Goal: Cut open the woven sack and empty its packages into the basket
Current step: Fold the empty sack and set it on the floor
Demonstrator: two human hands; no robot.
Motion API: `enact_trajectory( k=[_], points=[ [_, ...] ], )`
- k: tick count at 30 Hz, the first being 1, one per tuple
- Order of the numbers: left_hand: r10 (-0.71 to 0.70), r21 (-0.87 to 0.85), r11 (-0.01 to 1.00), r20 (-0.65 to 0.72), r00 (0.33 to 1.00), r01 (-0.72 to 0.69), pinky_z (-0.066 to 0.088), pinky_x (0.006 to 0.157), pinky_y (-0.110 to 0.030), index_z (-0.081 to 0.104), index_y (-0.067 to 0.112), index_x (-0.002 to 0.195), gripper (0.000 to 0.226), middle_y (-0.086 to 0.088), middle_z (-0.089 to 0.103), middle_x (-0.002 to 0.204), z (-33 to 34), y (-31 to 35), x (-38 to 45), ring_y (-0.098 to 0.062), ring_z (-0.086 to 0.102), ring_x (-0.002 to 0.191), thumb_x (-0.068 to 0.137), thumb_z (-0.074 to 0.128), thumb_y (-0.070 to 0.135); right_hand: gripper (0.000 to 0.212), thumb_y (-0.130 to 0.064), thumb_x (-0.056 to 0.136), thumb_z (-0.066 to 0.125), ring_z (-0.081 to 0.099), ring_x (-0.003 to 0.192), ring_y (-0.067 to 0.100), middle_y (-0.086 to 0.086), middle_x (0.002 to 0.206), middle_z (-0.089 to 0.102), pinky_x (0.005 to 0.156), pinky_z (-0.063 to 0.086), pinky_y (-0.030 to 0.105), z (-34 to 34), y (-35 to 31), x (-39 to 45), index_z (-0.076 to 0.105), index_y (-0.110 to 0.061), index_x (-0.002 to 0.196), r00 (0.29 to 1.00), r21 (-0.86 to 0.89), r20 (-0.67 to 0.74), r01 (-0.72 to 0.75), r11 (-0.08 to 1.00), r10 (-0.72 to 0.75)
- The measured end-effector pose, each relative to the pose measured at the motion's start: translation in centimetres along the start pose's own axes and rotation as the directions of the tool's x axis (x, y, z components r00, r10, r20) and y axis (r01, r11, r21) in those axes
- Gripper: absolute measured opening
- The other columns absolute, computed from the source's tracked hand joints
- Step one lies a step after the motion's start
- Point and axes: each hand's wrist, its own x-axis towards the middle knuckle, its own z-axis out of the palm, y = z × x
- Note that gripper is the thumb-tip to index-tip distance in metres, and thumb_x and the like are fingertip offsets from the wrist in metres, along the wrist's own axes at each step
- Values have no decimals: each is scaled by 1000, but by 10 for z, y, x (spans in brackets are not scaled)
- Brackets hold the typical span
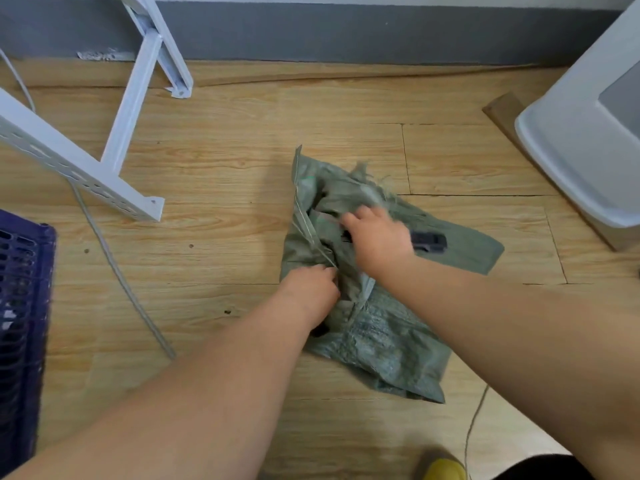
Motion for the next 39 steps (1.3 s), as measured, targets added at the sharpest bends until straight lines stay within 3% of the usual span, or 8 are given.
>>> enact_trajectory(
  k=[3, 5, 9, 17, 22, 28, 35, 39],
  points=[
    [-66, -517, 850, 85, 994, 100, 34, 112, -38, 45, 29, 138, 69, 4, 13, 154, 9, -2, -12, -23, 33, 136, 76, 76, 32, 59, -18, 93, 49, 35, 133, 34, 3, 146, 38, 100, 43, 49, 29, 31, -4, 31, -36, 146, 871, -2, 470, -163, 987, 145],
    [-221, -865, 457, 115, 968, 207, 34, 110, -36, 38, 31, 135, 86, 6, 15, 146, 6, 2, -18, -21, 38, 131, 64, 82, 52, 66, -16, 92, 49, 45, 128, 32, 5, 148, 40, 101, 45, 43, 37, 35, -6, 26, -37, 150, 779, 13, 623, -105, 994, 74],
    [-649, -931, 118, 191, 736, 345, 36, 104, -38, 16, 21, 145, 102, -7, 16, 148, 7, -2, -16, -30, 40, 130, 70, 73, 60, 67, -14, 93, 46, 49, 126, 30, 6, 149, 41, 100, 46, 39, 42, 27, -3, 22, -35, 152, 709, 50, 705, -59, 997, 7],
    [-731, -744, 312, 208, 649, 591, 47, 90, -40, 32, 20, 141, 67, -10, 57, 125, 16, -9, -16, -32, 55, 115, 83, 64, 21, 74, -19, 95, 50, 23, 141, 40, 2, 160, 14, 113, 31, 51, 60, 1, -7, 9, -45, 151, 676, 50, 732, 70, 996, -85],
    [-568, -725, 653, -277, 775, 219, 47, 93, -37, 27, 39, 146, 64, 5, 44, 135, 3, -8, -29, -22, 50, 117, 90, 49, 20, 78, -19, 93, 52, 4, 147, 39, -3, 163, -5, 117, 23, 53, 61, -1, 8, 6, -37, 153, 780, 99, 622, 11, 995, -70],
    [-250, -650, 717, 98, 963, 252, 37, 108, -42, -10, 41, 150, 93, -5, 41, 145, 22, -7, -24, -27, 39, 132, 86, 57, 32, 70, -17, 95, 49, 2, 147, 27, -8, 159, 7, 110, 36, 51, 53, -4, 10, 14, -29, 154, 797, 78, 589, 109, 991, -134],
    [-277, -573, 748, 188, 942, 334, 32, 112, -44, -18, 38, 149, 96, -10, 29, 150, 25, -2, -16, -31, 24, 140, 89, 57, 28, 29, -3, 85, 53, 57, 95, 28, 5, 112, 56, 65, 45, 36, -1, 7, 0, 52, -14, 111, 939, 224, -131, -284, 932, 318],
    [-288, -486, 811, 156, 945, 327, 37, 108, -45, -4, 35, 151, 89, -12, 28, 144, 23, 6, -12, -31, 25, 136, 87, 57, 22, 32, -8, 85, 56, 56, 108, 25, 2, 122, 56, 72, 50, 35, -6, -24, -8, 56, -19, 115, 940, 183, -253, 280, 942, -230]
  ],
)
